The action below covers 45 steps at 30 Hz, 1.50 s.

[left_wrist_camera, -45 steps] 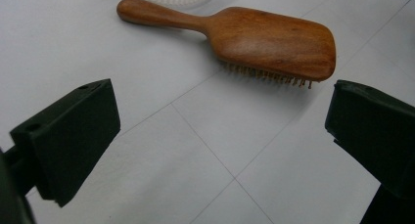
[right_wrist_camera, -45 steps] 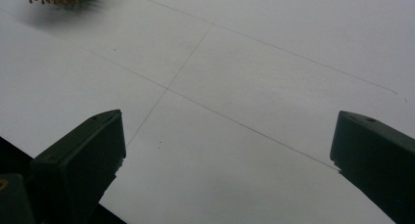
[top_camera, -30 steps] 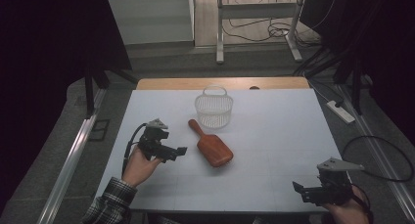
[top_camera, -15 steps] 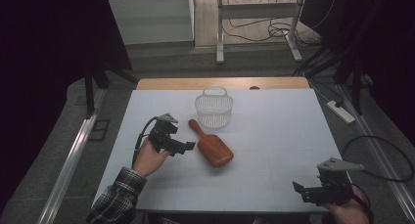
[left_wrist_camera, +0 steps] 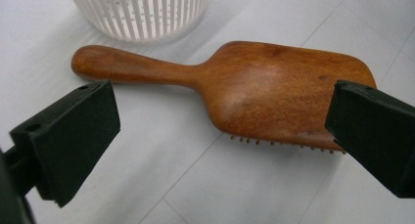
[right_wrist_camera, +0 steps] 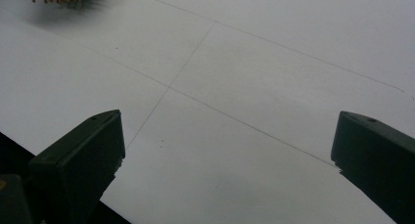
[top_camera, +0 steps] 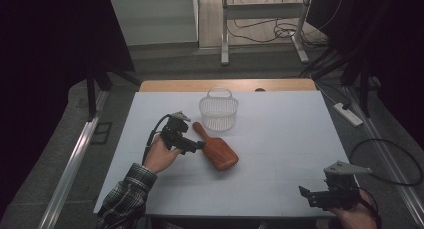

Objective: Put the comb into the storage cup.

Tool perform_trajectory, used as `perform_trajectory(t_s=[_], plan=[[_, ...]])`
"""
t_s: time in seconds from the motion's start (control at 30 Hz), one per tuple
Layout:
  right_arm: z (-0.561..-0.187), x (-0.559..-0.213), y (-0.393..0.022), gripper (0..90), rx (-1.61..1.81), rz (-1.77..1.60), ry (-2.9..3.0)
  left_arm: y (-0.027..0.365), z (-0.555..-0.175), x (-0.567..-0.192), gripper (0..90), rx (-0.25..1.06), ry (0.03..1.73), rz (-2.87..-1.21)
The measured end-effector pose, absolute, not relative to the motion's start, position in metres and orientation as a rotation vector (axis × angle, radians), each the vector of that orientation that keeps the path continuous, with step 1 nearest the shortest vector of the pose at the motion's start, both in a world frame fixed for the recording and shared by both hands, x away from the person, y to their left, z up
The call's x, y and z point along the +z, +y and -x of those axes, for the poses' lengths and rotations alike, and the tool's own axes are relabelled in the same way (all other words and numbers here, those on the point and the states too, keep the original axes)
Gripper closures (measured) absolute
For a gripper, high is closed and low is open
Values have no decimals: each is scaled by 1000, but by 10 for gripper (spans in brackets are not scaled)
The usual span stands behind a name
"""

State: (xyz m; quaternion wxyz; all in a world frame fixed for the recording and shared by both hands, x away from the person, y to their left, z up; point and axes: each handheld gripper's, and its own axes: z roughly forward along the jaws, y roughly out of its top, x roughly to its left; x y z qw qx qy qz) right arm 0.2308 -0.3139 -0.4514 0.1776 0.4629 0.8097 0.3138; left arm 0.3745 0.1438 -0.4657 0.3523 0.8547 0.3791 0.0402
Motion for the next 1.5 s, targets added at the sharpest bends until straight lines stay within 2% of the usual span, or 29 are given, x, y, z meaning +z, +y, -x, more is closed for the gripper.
perform_trajectory(t_s=[0.8,0.83,0.93,0.97,1.0,1.03,1.1,1.37,1.4,1.43,1.5], plan=[[-231,-452,-314,0,891,-1315,2300,108,-408,-471,9,91,967,-2300],[-231,-452,-314,0,891,-1315,2300,108,-409,-471,35,101,968,-2301],[-231,-452,-314,0,892,-1316,2301,108,-413,-472,206,98,955,-2308],[-232,-452,-314,0,892,-1316,2301,108,-414,-472,206,96,950,-2315],[-232,-452,-314,0,891,-1317,2303,107,-415,-473,310,105,958,-2323],[-232,-452,-314,0,891,-1317,2303,107,-416,-473,310,120,967,-2333],[-232,-452,-314,0,890,-1318,2305,106,-419,-474,446,115,987,-2331],[-232,-452,-314,0,887,-1320,2307,105,-423,-478,812,111,980,-2337],[-232,-452,-314,0,886,-1320,2306,104,-425,-479,812,116,977,-2340],[-232,-452,-314,0,886,-1320,2307,104,-425,-480,884,114,981,-2342],[-232,-452,-314,0,886,-1320,2308,103,-428,-483,888,96,980,-2349]])
